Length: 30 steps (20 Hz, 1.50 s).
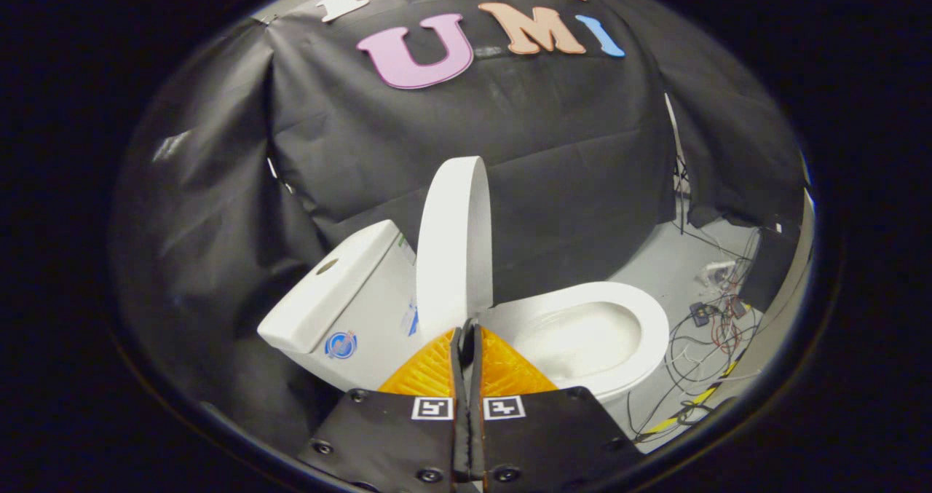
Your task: Open the toilet lid.
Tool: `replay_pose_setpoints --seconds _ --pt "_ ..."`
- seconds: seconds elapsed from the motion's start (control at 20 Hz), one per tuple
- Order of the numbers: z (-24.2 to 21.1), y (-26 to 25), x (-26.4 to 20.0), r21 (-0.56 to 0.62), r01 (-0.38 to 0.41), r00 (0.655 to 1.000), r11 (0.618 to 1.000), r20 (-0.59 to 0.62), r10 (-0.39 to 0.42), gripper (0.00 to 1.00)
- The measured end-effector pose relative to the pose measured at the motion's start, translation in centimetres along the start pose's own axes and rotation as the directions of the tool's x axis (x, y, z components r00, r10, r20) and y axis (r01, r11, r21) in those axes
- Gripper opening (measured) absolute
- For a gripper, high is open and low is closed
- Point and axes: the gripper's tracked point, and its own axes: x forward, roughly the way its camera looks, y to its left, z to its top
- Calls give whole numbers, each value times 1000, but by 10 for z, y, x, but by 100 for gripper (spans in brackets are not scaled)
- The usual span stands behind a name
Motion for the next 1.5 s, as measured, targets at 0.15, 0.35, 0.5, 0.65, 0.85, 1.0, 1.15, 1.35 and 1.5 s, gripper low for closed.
replay_pose_setpoints --seconds 0.15,0.35,0.5,0.65,0.85,1.0,1.15,1.35,1.5 --pt "0 17 3 -35 -8 1000 999 1 8 1" --pt "-2 41 5 -110 -19 1000 994 0 19 1" --pt "-2 54 6 -147 -25 1000 989 3 26 1" --pt "-4 61 8 -151 -33 999 988 10 35 1" --pt "-5 70 10 -176 -37 999 984 13 40 1" --pt "-7 82 13 -212 -41 999 976 12 44 1" --pt "-7 90 14 -236 -28 999 971 21 34 1" --pt "-12 103 18 -297 -23 999 955 26 32 1" --pt "-12 106 19 -300 -34 998 953 31 46 1"
